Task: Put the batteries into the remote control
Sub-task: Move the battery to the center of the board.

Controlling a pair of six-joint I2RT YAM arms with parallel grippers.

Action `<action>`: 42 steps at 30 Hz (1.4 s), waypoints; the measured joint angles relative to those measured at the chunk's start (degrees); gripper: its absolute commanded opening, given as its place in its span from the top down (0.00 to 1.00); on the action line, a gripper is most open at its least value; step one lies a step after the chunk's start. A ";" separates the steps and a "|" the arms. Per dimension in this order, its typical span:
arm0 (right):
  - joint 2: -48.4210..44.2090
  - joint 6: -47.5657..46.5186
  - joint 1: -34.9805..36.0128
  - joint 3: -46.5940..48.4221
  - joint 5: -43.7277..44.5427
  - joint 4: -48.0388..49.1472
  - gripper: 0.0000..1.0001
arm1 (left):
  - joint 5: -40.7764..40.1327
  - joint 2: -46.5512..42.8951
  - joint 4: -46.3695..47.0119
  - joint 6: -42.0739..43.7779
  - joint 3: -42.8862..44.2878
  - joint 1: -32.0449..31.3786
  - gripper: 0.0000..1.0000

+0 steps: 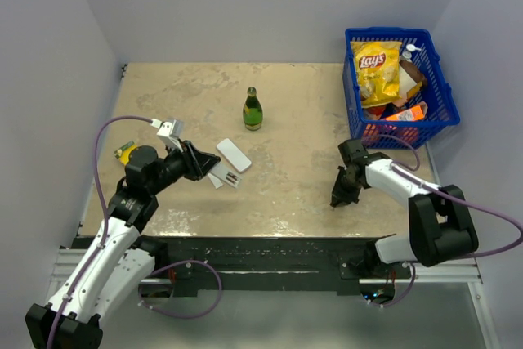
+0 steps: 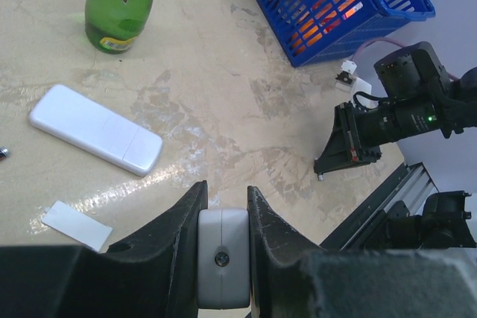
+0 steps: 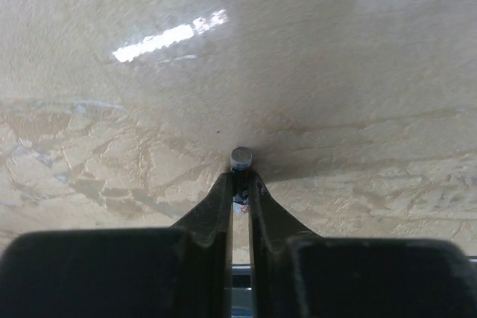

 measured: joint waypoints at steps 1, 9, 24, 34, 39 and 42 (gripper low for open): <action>0.13 -0.44 0.17 0.35 -0.02 0.02 0.97 | 0.00 0.00 0.02 -0.02 0.00 0.00 1.00; 13.88 -5.27 15.21 13.55 2.91 -1.01 1.00 | -0.09 0.02 0.00 -0.02 0.00 0.00 1.00; 34.12 -21.42 27.82 39.34 8.13 0.83 0.60 | -3.08 -0.37 -2.19 0.98 0.00 0.09 1.00; 31.56 -24.06 28.89 35.26 9.68 5.90 0.57 | -2.82 0.87 -1.99 0.96 -0.20 1.05 1.00; 28.59 -24.04 29.05 30.67 9.92 9.81 0.57 | -1.95 1.60 -1.60 0.94 -0.72 1.38 1.00; 27.41 -24.02 29.14 28.79 10.10 11.58 0.57 | -1.62 1.86 -1.36 0.94 -0.72 1.44 1.00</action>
